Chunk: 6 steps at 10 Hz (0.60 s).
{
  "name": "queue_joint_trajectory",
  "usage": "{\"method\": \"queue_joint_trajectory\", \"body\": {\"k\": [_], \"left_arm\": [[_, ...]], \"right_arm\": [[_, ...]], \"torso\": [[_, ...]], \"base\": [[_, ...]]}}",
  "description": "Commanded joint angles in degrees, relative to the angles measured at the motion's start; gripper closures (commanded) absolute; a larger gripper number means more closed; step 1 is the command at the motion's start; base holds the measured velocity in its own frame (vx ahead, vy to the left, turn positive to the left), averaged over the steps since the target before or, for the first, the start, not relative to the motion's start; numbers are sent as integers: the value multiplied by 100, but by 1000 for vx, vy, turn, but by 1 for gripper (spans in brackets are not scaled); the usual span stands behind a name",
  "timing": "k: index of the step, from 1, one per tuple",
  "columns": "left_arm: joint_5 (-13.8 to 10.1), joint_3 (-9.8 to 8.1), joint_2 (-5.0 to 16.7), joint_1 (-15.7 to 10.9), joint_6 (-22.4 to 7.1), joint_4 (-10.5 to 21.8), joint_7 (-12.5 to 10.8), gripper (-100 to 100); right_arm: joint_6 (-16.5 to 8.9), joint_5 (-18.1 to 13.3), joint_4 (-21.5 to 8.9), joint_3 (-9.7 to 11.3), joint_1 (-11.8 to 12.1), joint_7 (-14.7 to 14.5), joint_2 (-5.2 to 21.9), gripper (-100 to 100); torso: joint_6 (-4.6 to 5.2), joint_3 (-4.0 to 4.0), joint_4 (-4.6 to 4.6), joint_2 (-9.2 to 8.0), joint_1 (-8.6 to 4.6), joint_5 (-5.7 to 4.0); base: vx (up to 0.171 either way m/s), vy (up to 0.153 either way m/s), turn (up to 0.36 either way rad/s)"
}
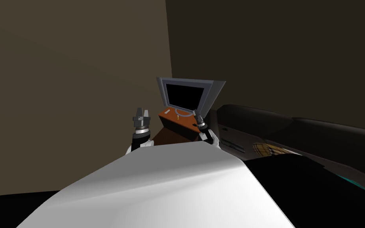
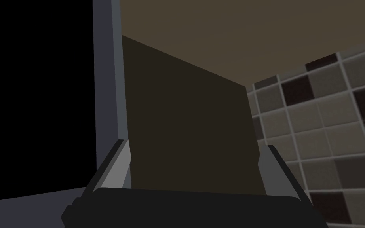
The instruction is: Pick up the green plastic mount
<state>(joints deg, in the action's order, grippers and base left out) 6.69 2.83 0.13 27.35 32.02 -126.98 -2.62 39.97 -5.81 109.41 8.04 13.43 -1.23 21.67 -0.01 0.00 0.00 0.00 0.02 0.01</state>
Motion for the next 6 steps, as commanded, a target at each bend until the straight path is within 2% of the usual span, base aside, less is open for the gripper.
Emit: {"method": "queue_joint_trajectory", "body": {"k": [1,2,3,4,5,6], "left_arm": [[0,0,0,0,0,0,0,0],[0,0,0,0,0,0,0,0],[0,0,0,0,0,0,0,0],[0,0,0,0,0,0,0,0],[0,0,0,0,0,0,0,0],[0,0,0,1,0,0,0,0]], "right_arm": [[25,-46,-189,53,-71,-48,100,-100],[71,-141,-397,159,-219,-128,307,-100],[71,-141,-494,159,-219,-128,307,-100],[112,-243,-702,272,-364,-211,512,-100],[112,-243,-808,272,-364,-211,512,-100],[147,-352,-1019,391,-503,-297,713,-100]], "torso": [[0,0,0,0,0,0],[3,0,0,0,-1,0],[1,0,0,0,-1,0],[3,0,0,0,-2,0],[0,0,0,1,-2,0],[3,-1,0,1,-3,-1]], "base": [[-4,5,50],[-5,7,90],[-3,3,64],[-3,4,111],[-2,1,63],[0,1,144]]}}
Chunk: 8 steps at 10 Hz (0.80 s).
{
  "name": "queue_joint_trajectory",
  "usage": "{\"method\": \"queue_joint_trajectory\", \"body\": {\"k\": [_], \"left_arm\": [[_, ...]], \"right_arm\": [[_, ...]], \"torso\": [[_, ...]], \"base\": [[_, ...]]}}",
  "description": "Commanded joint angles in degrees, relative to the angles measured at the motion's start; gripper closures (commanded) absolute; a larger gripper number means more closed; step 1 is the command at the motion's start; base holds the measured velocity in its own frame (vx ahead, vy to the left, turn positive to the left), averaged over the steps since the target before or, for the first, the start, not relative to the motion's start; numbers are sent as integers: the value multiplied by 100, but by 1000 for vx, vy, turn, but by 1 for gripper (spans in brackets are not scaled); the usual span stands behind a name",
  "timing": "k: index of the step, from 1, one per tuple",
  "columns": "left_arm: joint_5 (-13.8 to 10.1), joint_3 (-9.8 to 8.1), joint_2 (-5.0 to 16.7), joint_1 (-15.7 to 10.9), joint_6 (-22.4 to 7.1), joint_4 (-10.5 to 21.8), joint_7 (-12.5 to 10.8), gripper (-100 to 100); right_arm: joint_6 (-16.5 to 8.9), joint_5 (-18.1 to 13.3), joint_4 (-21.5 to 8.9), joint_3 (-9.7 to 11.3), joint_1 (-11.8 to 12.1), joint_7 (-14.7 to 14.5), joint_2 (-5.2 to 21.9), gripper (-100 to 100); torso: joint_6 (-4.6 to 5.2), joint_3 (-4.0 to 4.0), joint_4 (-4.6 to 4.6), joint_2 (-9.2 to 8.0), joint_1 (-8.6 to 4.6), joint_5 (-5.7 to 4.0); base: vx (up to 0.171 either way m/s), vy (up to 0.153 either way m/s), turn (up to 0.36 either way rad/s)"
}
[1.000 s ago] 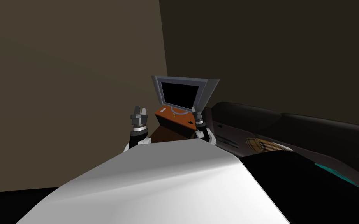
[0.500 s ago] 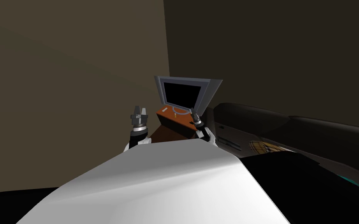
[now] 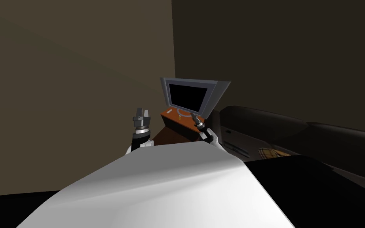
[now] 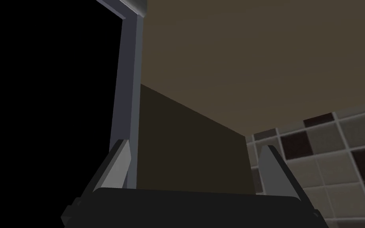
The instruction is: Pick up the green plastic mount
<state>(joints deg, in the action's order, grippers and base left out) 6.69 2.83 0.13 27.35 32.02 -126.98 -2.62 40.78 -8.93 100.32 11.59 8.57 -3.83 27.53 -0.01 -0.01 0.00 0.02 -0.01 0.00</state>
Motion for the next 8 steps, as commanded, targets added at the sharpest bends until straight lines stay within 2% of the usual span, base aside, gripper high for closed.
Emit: {"method": "queue_joint_trajectory", "body": {"k": [1,2,4,5,6,7,8], "left_arm": [[0,0,0,0,0,0,0,0],[0,0,0,1,0,0,0,0],[0,0,0,1,0,0,0,0],[0,-1,0,1,0,0,0,0],[0,0,0,0,0,0,0,0],[0,-1,0,1,0,0,0,0],[0,0,0,0,0,0,0,0]], "right_arm": [[66,-41,-221,35,-18,-37,128,-100],[94,-156,-411,159,-152,-125,325,-100],[94,-156,-548,159,-152,-125,325,-100],[114,-276,-755,286,-281,-214,518,-100],[114,-276,-880,286,-281,-214,518,-100],[127,-401,-1079,416,-402,-305,706,-100],[127,-401,-1214,416,-402,-305,706,-100]], "torso": [[0,0,0,0,0,0],[4,0,0,-1,-2,0],[3,0,0,-1,-2,-1],[4,1,0,-1,-1,-1],[0,0,0,1,-1,0],[4,-1,0,1,-3,-1],[1,-1,0,2,-5,-1]], "base": [[2,-3,67],[3,-3,116],[1,-3,35],[4,-2,163],[5,-9,74],[6,-10,133],[9,-14,87]]}}
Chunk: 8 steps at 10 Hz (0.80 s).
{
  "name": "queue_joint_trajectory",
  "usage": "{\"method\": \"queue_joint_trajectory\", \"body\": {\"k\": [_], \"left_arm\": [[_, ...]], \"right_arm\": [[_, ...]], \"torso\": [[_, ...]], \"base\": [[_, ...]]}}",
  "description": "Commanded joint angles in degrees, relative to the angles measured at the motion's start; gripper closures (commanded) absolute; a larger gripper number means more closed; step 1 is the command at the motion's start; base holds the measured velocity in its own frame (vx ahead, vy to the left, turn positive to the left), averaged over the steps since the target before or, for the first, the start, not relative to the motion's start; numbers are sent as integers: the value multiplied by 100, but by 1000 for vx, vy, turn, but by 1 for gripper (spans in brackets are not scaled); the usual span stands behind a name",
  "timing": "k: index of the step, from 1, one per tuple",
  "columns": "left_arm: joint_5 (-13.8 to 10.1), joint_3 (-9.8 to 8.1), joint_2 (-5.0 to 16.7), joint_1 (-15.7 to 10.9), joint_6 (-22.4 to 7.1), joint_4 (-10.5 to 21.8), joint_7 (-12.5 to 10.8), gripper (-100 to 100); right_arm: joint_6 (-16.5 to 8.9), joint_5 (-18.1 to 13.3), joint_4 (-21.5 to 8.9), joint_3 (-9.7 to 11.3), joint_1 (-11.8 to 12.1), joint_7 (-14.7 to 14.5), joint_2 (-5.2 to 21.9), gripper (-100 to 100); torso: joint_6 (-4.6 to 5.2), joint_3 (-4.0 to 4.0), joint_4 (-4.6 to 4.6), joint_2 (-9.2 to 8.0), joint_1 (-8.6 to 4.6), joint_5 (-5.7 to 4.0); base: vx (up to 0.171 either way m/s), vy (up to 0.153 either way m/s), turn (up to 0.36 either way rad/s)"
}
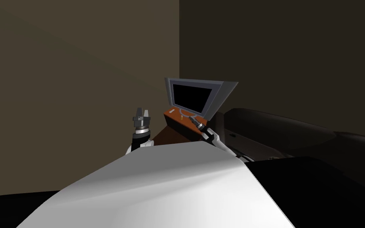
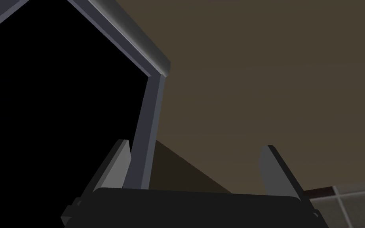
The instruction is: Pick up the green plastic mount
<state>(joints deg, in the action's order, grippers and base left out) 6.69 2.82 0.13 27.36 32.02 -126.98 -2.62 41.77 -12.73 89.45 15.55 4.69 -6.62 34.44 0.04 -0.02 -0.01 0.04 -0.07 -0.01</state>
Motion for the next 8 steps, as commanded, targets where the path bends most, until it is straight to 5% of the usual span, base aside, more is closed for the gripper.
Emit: {"method": "queue_joint_trajectory", "body": {"k": [1,8], "left_arm": [[0,0,0,0,0,0,0,0],[0,0,0,0,0,0,0,0]], "right_arm": [[33,-150,-286,152,-129,-116,197,-100],[-4,-556,-1430,552,-421,-388,697,-100]], "torso": [[0,0,0,0,0,0],[-1,-2,-1,5,-7,-1]], "base": [[13,-16,124],[17,-25,120]]}}
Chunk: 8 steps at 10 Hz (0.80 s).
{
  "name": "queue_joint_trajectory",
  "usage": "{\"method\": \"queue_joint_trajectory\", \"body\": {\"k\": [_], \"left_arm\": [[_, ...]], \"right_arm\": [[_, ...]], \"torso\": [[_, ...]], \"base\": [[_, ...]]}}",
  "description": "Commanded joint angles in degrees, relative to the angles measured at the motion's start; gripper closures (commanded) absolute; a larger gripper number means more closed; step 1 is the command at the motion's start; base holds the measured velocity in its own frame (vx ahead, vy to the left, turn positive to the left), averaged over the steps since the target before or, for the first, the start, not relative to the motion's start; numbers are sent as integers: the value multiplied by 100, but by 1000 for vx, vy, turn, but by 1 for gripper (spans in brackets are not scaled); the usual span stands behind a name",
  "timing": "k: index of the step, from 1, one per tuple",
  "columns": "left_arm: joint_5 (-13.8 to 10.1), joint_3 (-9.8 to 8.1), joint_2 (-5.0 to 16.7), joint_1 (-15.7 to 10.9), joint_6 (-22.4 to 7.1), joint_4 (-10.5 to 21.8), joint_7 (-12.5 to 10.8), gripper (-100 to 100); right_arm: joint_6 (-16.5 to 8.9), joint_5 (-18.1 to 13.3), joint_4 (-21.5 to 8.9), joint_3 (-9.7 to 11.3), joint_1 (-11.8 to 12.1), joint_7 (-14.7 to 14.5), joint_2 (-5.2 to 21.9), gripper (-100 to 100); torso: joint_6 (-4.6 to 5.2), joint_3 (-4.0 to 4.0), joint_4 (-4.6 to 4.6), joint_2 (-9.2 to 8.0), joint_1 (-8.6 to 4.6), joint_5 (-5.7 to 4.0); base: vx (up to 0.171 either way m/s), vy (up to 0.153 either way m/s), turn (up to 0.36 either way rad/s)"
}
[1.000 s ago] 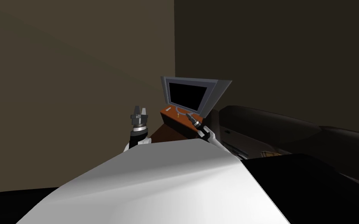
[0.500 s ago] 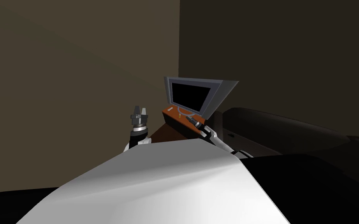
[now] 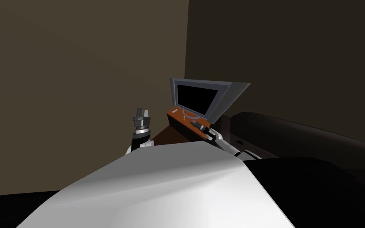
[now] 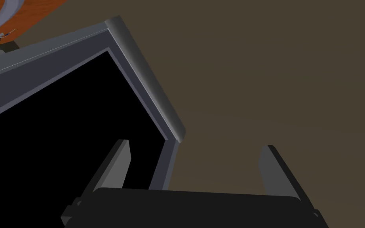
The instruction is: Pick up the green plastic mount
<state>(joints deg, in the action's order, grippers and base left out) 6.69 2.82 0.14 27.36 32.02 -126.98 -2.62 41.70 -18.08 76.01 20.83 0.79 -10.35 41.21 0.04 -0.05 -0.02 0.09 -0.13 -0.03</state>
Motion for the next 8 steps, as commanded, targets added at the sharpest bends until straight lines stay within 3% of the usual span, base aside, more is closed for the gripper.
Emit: {"method": "queue_joint_trajectory", "body": {"k": [1,6,8], "left_arm": [[0,0,0,0,0,0,0,0],[0,0,0,0,0,0,0,0],[0,0,0,0,0,0,0,0]], "right_arm": [[-26,-161,-286,156,-108,-103,169,-100],[-107,-440,-1029,416,-231,-274,431,-100],[-217,-717,-1502,667,-309,-433,642,-100]], "torso": [[0,0,0,0,0,0],[-1,-2,0,4,-4,0],[-2,-2,0,4,-6,-1]], "base": [[17,-35,174],[22,-40,123],[27,-60,222]]}}
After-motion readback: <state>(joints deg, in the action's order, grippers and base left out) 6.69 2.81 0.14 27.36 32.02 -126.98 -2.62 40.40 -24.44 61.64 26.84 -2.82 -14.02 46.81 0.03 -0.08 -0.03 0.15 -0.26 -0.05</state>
